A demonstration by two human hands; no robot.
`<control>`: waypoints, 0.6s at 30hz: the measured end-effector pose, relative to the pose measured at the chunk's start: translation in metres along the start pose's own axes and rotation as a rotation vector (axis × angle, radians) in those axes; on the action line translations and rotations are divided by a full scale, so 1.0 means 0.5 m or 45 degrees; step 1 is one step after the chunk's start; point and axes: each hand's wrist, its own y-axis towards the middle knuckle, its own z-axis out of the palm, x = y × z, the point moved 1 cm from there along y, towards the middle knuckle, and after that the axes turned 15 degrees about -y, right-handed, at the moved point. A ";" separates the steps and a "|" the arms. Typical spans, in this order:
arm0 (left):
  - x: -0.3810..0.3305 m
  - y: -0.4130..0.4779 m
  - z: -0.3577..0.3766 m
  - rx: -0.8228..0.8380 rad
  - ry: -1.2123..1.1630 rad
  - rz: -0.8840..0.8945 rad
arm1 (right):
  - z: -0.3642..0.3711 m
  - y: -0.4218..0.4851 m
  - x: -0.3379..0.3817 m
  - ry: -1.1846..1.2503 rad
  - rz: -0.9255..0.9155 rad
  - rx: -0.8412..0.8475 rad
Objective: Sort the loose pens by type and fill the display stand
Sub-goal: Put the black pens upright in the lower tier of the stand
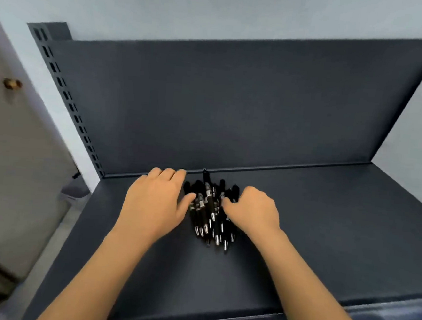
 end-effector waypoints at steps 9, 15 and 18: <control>0.040 0.015 -0.012 -0.060 -0.244 0.026 | -0.025 0.025 0.038 -0.071 0.280 0.288; 0.023 0.041 -0.010 -0.099 -0.295 0.138 | -0.028 0.019 0.026 -0.239 0.344 0.324; 0.000 0.051 -0.008 -0.107 -0.344 0.171 | -0.021 0.012 0.014 -0.292 0.309 0.247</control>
